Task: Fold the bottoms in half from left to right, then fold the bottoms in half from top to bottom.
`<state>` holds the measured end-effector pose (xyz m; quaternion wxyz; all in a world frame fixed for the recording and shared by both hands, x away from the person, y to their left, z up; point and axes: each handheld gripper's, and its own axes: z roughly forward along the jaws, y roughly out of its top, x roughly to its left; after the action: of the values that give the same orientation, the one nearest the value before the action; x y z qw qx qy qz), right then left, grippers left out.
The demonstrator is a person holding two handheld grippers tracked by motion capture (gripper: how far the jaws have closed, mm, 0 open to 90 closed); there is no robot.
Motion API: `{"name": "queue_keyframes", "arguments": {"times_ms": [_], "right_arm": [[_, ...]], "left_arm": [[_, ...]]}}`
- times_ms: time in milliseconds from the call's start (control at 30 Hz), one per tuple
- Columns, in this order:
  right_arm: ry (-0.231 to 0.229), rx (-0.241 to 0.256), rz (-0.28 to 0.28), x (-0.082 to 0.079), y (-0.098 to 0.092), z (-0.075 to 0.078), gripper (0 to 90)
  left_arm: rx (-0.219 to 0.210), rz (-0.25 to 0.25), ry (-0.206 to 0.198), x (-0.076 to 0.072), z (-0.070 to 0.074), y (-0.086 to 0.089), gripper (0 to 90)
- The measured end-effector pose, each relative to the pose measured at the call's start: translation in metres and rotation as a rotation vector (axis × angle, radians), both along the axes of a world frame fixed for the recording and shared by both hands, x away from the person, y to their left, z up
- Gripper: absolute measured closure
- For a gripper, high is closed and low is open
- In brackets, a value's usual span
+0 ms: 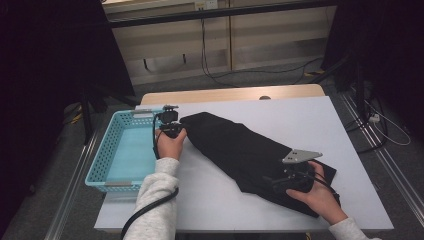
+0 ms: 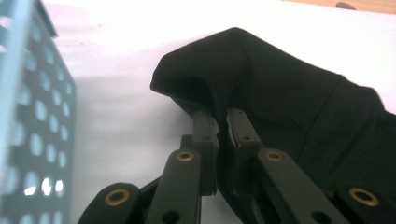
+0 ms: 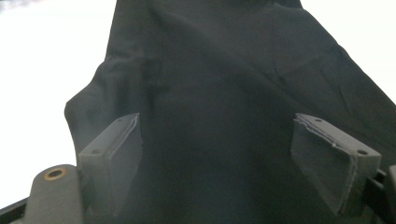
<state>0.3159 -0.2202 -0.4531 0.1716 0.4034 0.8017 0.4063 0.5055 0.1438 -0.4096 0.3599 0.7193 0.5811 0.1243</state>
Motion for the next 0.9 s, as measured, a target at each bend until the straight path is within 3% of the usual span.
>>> {"name": "queue_keyframes", "arguments": {"times_ms": [900], "right_arm": [[-0.007, 0.02, 0.01, 0.003, 0.0, 0.003, 16.5]], "left_arm": [[0.01, 0.022, 0.003, 0.005, 0.031, 0.02, 84.0]]}}
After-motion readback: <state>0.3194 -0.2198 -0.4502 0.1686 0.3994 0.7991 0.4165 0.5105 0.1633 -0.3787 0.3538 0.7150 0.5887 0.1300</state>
